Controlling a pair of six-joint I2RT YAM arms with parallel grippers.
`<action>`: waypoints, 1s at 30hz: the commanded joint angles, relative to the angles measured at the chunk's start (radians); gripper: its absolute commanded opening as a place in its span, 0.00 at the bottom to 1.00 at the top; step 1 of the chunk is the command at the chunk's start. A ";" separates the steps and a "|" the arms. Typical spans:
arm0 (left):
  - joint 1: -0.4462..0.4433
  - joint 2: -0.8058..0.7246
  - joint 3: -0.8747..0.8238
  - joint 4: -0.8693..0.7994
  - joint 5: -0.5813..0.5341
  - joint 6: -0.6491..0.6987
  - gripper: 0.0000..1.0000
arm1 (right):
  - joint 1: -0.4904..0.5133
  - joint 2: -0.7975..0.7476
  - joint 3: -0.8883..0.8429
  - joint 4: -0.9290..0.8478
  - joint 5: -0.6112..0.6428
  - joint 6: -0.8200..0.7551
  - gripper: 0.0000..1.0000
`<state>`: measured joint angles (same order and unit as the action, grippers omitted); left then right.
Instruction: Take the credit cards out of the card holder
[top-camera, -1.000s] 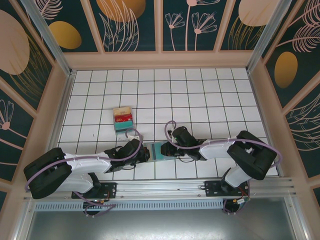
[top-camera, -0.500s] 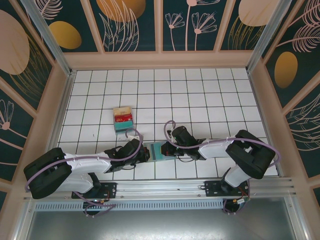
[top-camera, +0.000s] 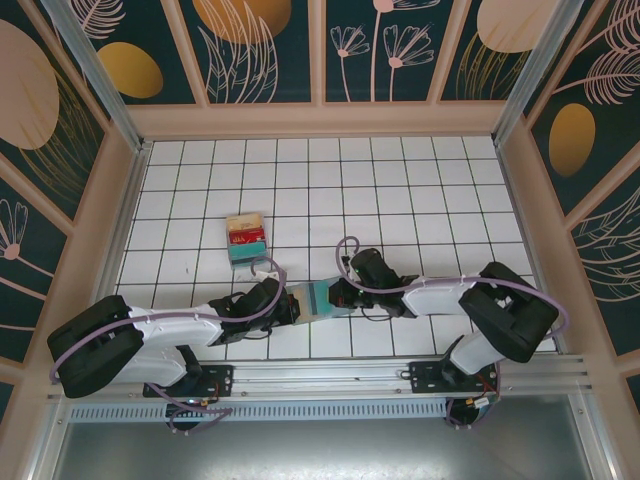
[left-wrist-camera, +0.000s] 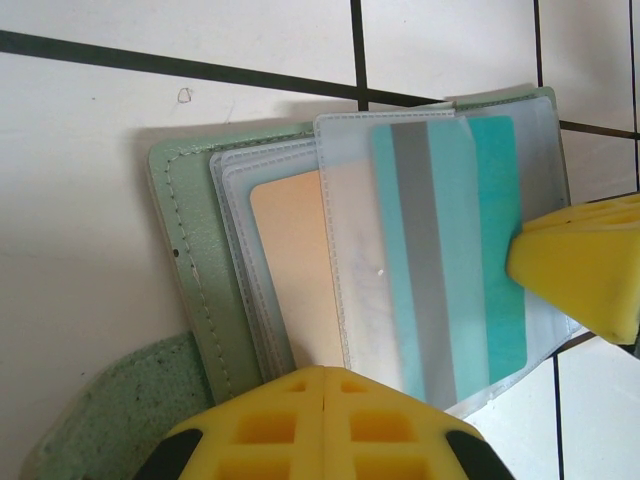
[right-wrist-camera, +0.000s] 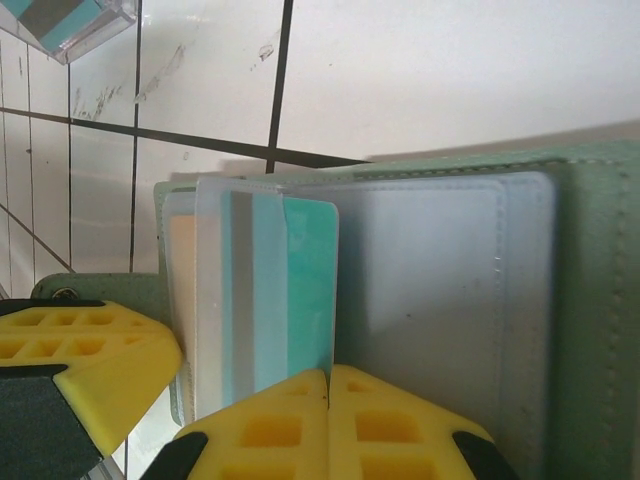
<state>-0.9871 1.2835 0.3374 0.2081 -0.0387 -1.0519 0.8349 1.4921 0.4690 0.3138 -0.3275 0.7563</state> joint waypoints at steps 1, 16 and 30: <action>0.007 0.001 -0.009 -0.044 -0.012 0.006 0.00 | -0.015 -0.031 -0.025 -0.042 -0.006 -0.032 0.00; 0.008 -0.007 -0.011 -0.049 -0.013 0.006 0.00 | -0.069 -0.105 -0.075 -0.076 -0.028 -0.058 0.00; 0.007 -0.059 0.025 -0.085 -0.026 0.000 0.09 | -0.124 -0.292 -0.097 -0.140 -0.062 -0.102 0.00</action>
<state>-0.9871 1.2587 0.3374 0.1741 -0.0399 -1.0519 0.7174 1.2430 0.3809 0.2043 -0.3698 0.6819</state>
